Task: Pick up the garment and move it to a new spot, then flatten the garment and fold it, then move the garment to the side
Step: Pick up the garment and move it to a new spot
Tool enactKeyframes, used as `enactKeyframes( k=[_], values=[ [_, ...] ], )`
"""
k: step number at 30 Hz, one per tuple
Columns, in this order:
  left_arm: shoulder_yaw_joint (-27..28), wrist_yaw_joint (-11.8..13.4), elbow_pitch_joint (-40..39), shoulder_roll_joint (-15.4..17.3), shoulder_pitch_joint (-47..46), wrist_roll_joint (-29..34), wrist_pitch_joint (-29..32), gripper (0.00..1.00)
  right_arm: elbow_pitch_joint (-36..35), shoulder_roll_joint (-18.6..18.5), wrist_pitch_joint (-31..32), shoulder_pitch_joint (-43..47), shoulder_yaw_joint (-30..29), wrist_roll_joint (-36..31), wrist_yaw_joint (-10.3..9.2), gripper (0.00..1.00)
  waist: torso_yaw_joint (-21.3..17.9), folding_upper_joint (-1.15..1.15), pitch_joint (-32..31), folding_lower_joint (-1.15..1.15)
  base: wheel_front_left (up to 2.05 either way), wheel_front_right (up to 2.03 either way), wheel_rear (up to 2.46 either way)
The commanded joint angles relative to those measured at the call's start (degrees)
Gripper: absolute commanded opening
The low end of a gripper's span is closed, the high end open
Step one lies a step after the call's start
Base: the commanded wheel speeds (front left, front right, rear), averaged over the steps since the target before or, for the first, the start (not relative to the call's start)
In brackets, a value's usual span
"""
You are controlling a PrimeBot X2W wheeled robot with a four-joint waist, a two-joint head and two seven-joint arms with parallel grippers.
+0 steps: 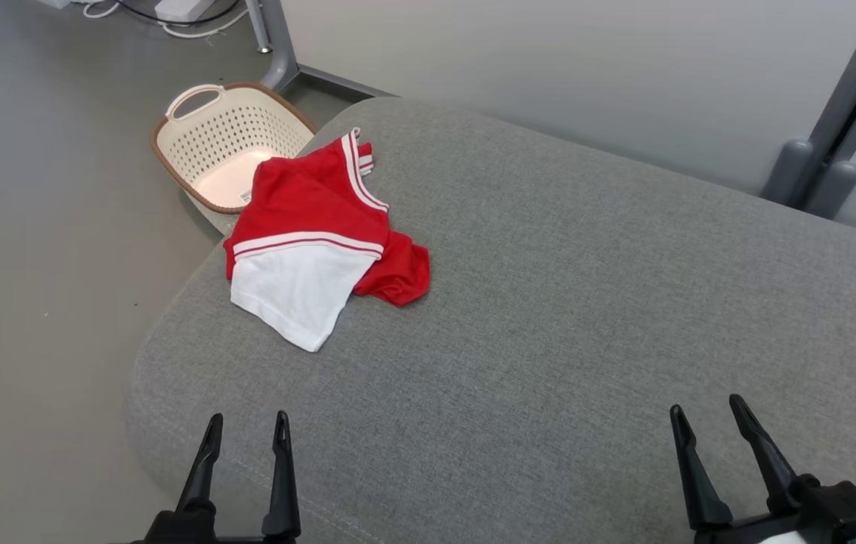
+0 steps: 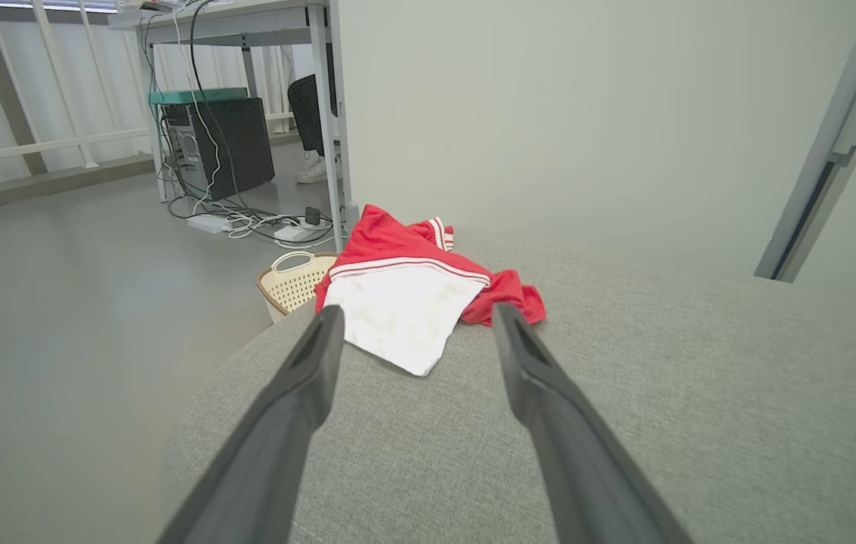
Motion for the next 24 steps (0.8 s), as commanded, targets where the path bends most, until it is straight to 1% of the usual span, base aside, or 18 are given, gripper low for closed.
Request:
enactKeyframes(
  k=[1, 3, 6, 9, 11, 13, 16, 18, 22, 24],
  values=[
    [-0.15, 0.42, -0.29, 0.12, -0.47, -0.39, -0.01, 1.0, -0.07, -0.59, -0.32, -0.64, -0.06, 0.08, -0.09, 1.0, 0.53, 0.0, 0.77, 0.0, 0.0, 0.0, 0.0],
    [-0.53, 0.21, -0.33, 0.13, -1.41, -0.51, -0.01, 1.0, -0.36, -1.04, -0.32, -0.87, -0.07, 0.2, -0.09, 1.0, 0.64, 0.0, 1.57, 0.0, 0.0, 0.0, 0.0],
    [-1.2, -1.44, 0.0, 0.13, -5.6, 0.3, -0.01, 1.0, -0.48, -1.86, -0.32, -1.53, -0.39, 1.05, -0.09, 1.0, 0.47, 0.0, 3.77, 0.0, 0.0, 0.0, 0.0],
    [-1.31, -3.22, 0.94, 0.14, -12.76, 1.23, -0.01, 1.0, -0.76, -3.97, -0.32, -2.68, -0.2, 1.13, -0.09, 1.0, -0.39, 0.0, 7.33, 0.0, 0.0, 0.0, 0.0],
    [-0.74, -4.78, 3.24, 0.13, -18.9, 1.41, 0.0, 1.0, -1.22, -5.54, -0.32, -3.94, -0.3, 1.0, -0.09, 1.0, -1.38, 0.0, 10.47, 0.0, 0.0, 0.0, 0.0],
    [0.04, -6.36, 8.12, 0.13, -25.41, 0.9, 0.01, 1.0, -1.56, -7.13, -0.32, -5.23, -0.26, 0.82, -0.09, 1.0, -2.47, 0.0, 13.47, 0.0, 0.0, 0.0, 0.0],
    [1.34, -8.56, 19.74, 0.3, -37.33, 0.12, 0.23, 1.0, -2.26, -9.63, -0.33, -7.43, -0.16, 0.64, -0.09, 1.0, -4.26, 0.0, 18.22, 0.0, 0.0, 0.0, 0.0],
    [2.26, -9.5, 27.84, 1.01, -45.66, -0.71, 3.74, 1.0, -2.67, -11.12, -0.32, -8.86, -0.25, 0.59, -0.09, 1.0, -5.55, 0.0, 21.04, 0.0, 0.0, 0.0, 0.0],
    [5.12, -8.69, 41.98, 2.89, -59.01, -3.22, 15.34, 1.0, -3.64, -13.33, -0.32, -11.66, -0.96, 0.54, -0.09, 1.0, -8.32, 0.0, 25.78, 0.0, 0.0, 0.0, 0.0],
    [6.63, -8.95, 47.86, 3.34, -63.67, -5.27, 21.12, 1.0, -3.98, -14.0, -0.26, -12.69, -1.3, 0.53, -0.1, 1.0, -9.61, 0.0, 27.58, 0.0, 0.0, 0.0, 0.0]
  ],
)
